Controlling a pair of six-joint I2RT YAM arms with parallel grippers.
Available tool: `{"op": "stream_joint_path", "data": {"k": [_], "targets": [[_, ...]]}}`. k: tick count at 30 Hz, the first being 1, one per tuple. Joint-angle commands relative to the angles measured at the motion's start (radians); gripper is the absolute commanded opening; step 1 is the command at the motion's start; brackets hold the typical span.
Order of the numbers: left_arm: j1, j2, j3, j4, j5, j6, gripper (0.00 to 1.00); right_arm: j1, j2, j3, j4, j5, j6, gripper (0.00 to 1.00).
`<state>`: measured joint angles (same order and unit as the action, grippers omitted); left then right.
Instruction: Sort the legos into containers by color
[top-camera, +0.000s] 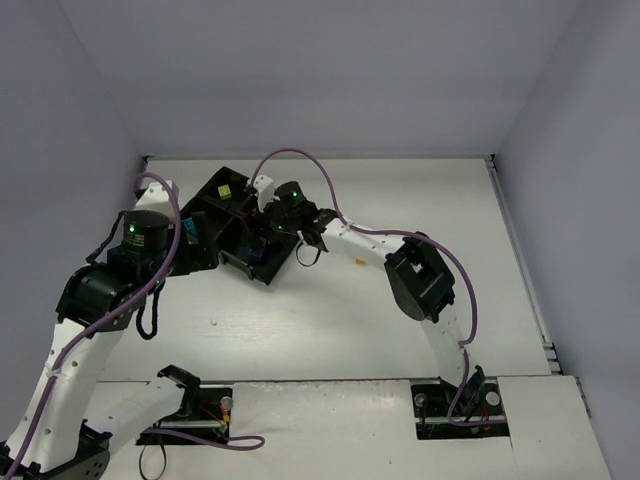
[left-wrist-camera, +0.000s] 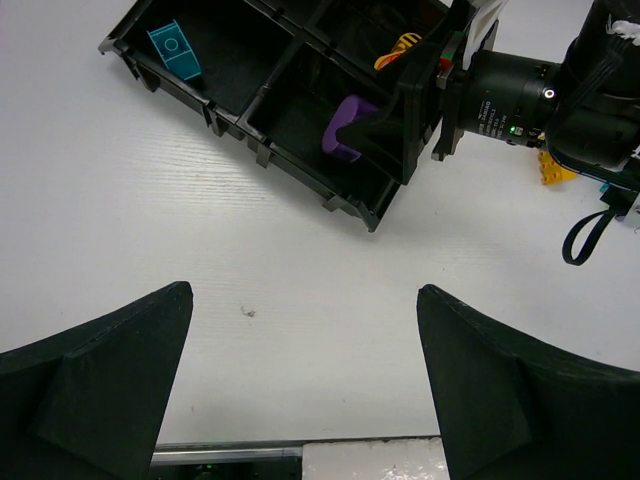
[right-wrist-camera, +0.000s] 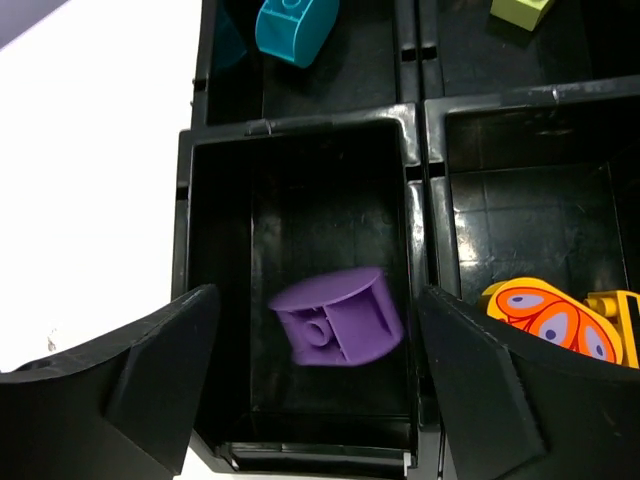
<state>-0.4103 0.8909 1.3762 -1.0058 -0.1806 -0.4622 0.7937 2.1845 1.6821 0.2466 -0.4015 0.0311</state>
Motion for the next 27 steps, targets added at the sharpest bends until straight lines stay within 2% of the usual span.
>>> {"op": "stream_joint_path", "data": {"k": [1, 6, 13, 21, 24, 25, 27], "targets": [[0.004, 0.020, 0.001, 0.032, 0.003, -0.026, 0.87, 0.003, -0.049, 0.056, 0.056, 0.023, 0.018, 0.78], [0.004, 0.069, 0.007, 0.068, 0.012, -0.018, 0.87, -0.016, -0.107, 0.038, 0.023, 0.023, 0.024, 0.84], [0.002, 0.148, 0.027, 0.119, 0.026, 0.025, 0.87, -0.148, -0.288, -0.146, 0.028, 0.061, 0.157, 0.79], [0.001, 0.174, -0.029, 0.248, 0.127, 0.089, 0.87, -0.339, -0.521, -0.369, -0.068, 0.306, 0.220, 0.74], [0.001, 0.169, -0.075, 0.292, 0.167, 0.112, 0.87, -0.376, -0.581, -0.432, -0.138, 0.372, 0.216, 0.72], [-0.001, 0.163, -0.110, 0.355, 0.180, 0.125, 0.87, -0.395, -0.607, -0.484, -0.170, 0.459, 0.201, 0.71], [0.001, 0.163, -0.130, 0.369, 0.181, 0.125, 0.87, -0.404, -0.630, -0.495, -0.184, 0.476, 0.204, 0.70]]}}
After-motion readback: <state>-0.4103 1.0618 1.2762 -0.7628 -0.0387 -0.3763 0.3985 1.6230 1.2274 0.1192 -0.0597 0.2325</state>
